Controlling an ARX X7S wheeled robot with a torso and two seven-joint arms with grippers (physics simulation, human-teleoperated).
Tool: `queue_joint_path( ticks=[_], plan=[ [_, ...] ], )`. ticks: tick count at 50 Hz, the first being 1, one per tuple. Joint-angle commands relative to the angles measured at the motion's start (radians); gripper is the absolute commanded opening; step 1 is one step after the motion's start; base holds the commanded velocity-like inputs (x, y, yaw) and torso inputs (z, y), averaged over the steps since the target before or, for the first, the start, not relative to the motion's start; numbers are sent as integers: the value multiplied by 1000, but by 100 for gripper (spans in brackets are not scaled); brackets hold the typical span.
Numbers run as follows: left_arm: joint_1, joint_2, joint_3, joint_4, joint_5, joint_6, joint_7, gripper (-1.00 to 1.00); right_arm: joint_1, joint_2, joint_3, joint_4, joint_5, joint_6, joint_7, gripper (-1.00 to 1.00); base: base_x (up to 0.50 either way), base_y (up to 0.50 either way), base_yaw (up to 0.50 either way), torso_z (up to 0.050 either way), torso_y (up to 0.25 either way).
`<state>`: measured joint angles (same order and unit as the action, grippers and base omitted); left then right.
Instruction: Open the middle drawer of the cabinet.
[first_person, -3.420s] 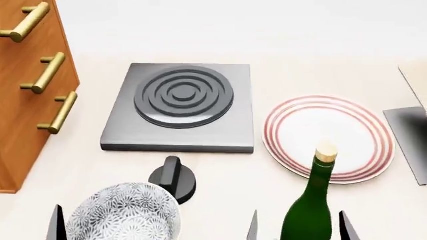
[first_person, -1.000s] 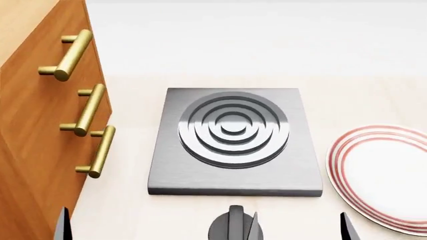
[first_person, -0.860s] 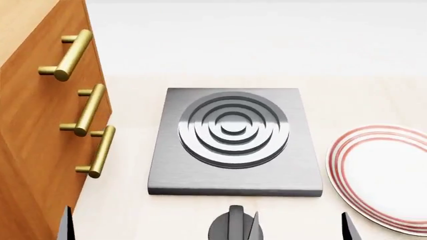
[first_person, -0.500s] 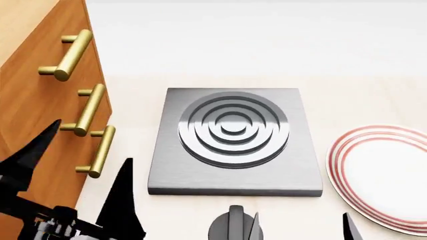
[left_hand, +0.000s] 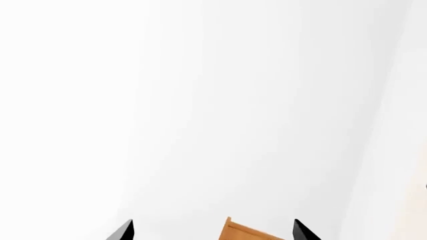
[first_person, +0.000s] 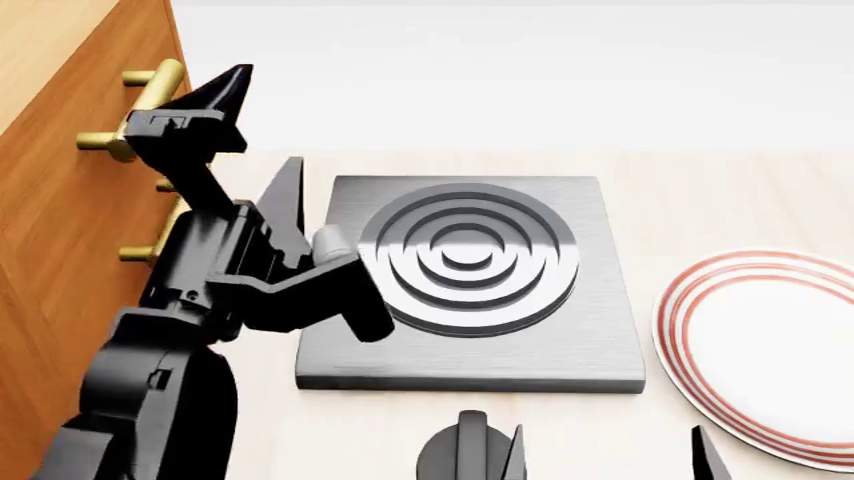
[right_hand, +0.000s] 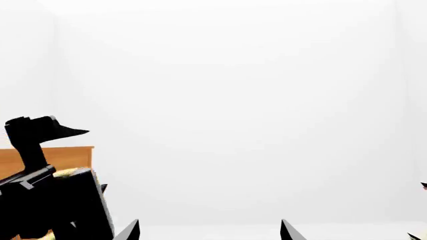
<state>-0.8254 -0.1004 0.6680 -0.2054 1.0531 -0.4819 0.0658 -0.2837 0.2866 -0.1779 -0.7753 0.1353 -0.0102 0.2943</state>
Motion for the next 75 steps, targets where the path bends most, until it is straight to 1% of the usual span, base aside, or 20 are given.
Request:
queue_joint_path(
  ticks=[1, 4, 5, 8, 11, 13, 17, 20, 23, 27, 31, 38, 43, 58, 71, 74, 75],
  plan=[
    [-151, 67, 0, -330, -49, 41, -98, 100, 4, 6, -3, 0, 5, 3, 5, 100, 0, 0, 0, 0, 0],
    [-185, 88, -23, -432, -111, 70, -152, 100, 7, 7, -2, 3, 8, 4, 7, 100, 0, 0, 0, 0, 0],
    [-207, 95, -17, -493, -130, 86, -192, 100, 7, 7, -1, 3, 8, 3, 8, 100, 0, 0, 0, 0, 0],
    [-248, 99, 39, -586, -209, 91, -259, 100, 8, 8, -2, 7, 8, 3, 10, 100, 0, 0, 0, 0, 0],
    [-300, 100, 174, -710, -355, 88, -371, 100, 6, 10, -3, 4, 7, 2, 12, 100, 0, 0, 0, 0, 0],
    [-330, 100, 261, -760, -459, 90, -439, 100, 5, 11, -3, 6, 7, -1, 12, 100, 0, 0, 0, 0, 0],
    [-385, 100, 527, -882, -743, 120, -565, 100, 8, 11, -5, 10, 5, 0, 15, 100, 0, 0, 0, 0, 0],
    [-410, 100, 684, -914, -909, 124, -620, 100, 7, 13, -6, 11, 5, -2, 16, 100, 0, 0, 0, 0, 0],
    [-422, 100, 785, -917, -1009, 111, -648, 100, 9, 14, -7, 10, 6, 1, 17, 100, 0, 0, 0, 0, 0],
    [-419, 100, 864, -916, -1072, 94, -666, 100, 9, 16, -7, 10, 7, 0, 19, 100, 0, 0, 0, 0, 0],
    [-407, 100, 893, -922, -1087, 79, -673, 100, 9, 18, -7, 8, 9, -1, 21, 100, 0, 0, 0, 0, 0],
    [-381, 100, 904, -929, -1072, 67, -685, 100, 8, 21, -11, 8, 11, -5, 23, 100, 0, 0, 0, 0, 0],
    [-352, 100, 906, -932, -1062, 70, -705, 100, 8, 23, -13, 10, 12, -8, 24, 100, 0, 0, 0, 0, 0],
    [-328, 100, 903, -948, -1052, 91, -723, 100, 7, 30, -17, 6, 13, -6, 32, 100, 0, 0, 0, 0, 0],
    [-307, 100, 902, -963, -1059, 114, -725, 100, 10, 35, -20, 9, 14, -4, 38, 100, 0, 0, 0, 0, 0],
    [-297, 100, 906, -961, -1053, 127, -711, 100, 10, 37, -22, 9, 12, -2, 39, 100, 0, 0, 0, 0, 0],
    [-294, 100, 911, -962, -1047, 128, -688, 100, 10, 37, -22, 9, 12, -3, 39, 100, 0, 0, 0, 0, 0]
  ],
)
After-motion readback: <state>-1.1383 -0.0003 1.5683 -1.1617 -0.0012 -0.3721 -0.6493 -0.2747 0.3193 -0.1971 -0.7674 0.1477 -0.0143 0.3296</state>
